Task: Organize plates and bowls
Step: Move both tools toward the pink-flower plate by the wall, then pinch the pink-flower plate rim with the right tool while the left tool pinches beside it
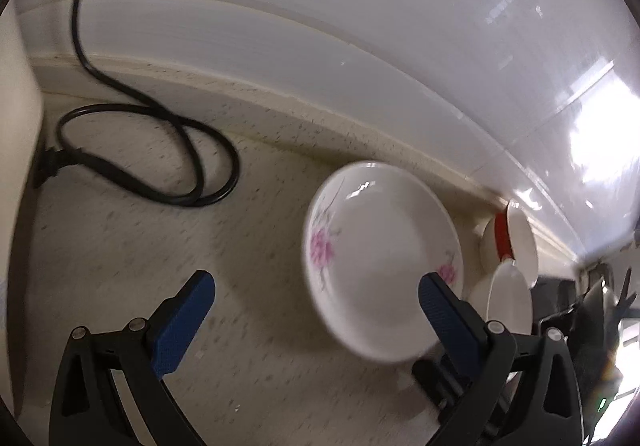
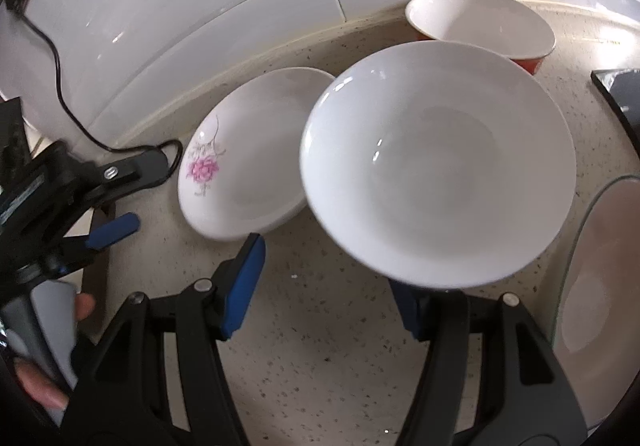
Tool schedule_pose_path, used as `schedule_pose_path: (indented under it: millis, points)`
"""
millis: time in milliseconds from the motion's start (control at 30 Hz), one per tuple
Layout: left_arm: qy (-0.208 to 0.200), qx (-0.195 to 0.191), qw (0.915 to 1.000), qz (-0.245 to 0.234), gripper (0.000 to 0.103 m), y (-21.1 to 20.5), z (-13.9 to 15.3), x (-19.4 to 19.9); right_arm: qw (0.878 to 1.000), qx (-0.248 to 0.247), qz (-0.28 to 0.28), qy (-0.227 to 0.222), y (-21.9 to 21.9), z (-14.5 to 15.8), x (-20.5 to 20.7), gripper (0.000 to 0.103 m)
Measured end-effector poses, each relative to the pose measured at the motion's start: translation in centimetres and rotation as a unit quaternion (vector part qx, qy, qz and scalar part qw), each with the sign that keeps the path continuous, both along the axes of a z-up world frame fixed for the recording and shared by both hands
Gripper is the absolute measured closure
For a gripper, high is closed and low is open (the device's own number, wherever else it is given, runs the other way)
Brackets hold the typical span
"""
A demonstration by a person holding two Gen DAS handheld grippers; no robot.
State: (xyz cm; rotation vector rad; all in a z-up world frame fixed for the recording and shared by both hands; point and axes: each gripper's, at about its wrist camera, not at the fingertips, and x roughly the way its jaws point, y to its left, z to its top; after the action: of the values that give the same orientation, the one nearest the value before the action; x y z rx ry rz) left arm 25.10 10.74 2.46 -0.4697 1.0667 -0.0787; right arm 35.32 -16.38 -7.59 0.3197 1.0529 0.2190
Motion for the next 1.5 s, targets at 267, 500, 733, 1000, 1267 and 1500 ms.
schedule_pose_path:
  millis: [267, 500, 733, 1000, 1267, 1500]
  points:
    - [0.012, -0.006, 0.9999, 0.003, 0.001, 0.2, -1.1, 3.0, 1.0, 0.02, 0.002, -0.001, 1.6, 0.1, 1.0, 0.038]
    - [0.023, -0.013, 0.9997, -0.003, 0.004, 0.0, -2.2, 4.9, 1.0, 0.023, -0.005, -0.004, 2.8, 0.2, 1.9, 0.037]
    - [0.015, 0.009, 0.9995, -0.025, 0.013, -2.4, -2.4, 7.7, 1.0, 0.017, 0.001, -0.007, 3.4, 0.3, 1.6, 0.037]
    - [0.015, 0.073, 0.9955, -0.059, 0.02, -4.4, -2.3, 9.9, 1.0, 0.004, 0.019, -0.012, 4.7, 0.5, 0.7, 0.037]
    - [0.013, 0.136, 0.9881, -0.07, 0.061, -4.9, -2.3, 9.6, 0.999, -0.002, 0.036, -0.017, 5.7, 0.8, 0.8, 0.037]
    - [0.012, 0.133, 0.9899, -0.048, 0.062, -3.3, -2.7, 8.1, 0.993, -0.018, 0.109, -0.041, 8.2, 1.6, -0.7, 0.037]
